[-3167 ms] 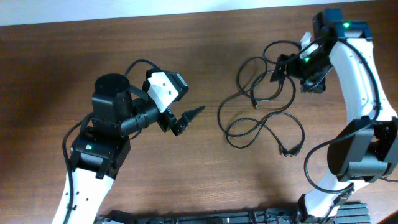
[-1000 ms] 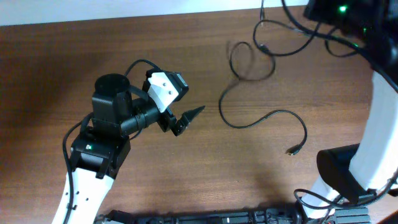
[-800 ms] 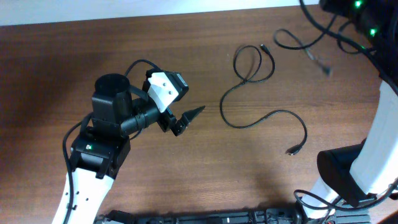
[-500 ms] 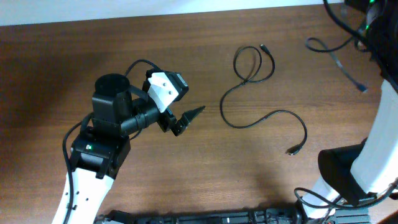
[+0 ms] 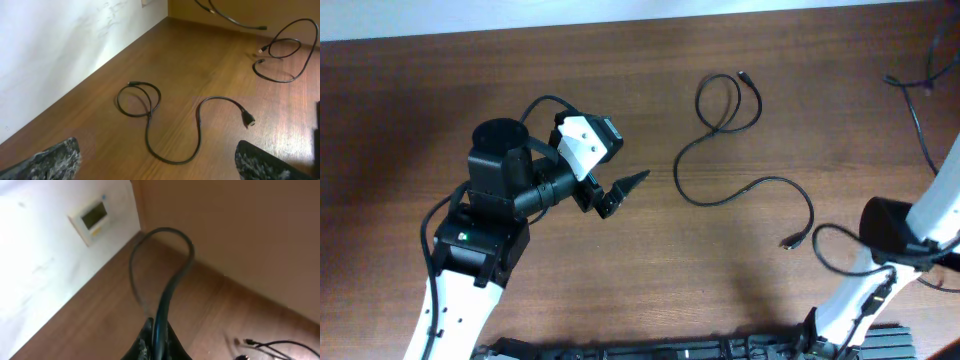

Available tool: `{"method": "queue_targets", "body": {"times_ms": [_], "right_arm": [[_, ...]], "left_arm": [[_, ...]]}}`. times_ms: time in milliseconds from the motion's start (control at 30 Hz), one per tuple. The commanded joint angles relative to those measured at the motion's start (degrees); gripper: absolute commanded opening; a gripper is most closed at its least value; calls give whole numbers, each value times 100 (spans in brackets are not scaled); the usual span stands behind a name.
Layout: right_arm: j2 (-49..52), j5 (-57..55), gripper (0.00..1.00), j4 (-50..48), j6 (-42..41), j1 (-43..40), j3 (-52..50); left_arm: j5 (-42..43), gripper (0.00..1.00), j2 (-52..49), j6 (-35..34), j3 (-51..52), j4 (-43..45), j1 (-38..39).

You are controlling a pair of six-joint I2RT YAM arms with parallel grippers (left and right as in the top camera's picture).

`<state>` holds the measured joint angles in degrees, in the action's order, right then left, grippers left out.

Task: Untangle cables

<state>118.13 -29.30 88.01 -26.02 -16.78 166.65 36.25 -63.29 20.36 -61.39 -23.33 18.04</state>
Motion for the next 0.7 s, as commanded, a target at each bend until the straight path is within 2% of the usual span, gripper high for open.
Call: {"method": "queue_targets", "body": {"times_ms": [0,233,667], "right_arm": [[470,874,4,-11,-155,-398,-26],[1303,1711,4,35,-153,-927,-26],[2188,1709,4,232,-151,-1401,-74]], "left_arm": [[87,99,-2,22,-59,4,17],[85,99,-2,24,-59,4,17],[85,99,-2,24,-59,4,17]]}}
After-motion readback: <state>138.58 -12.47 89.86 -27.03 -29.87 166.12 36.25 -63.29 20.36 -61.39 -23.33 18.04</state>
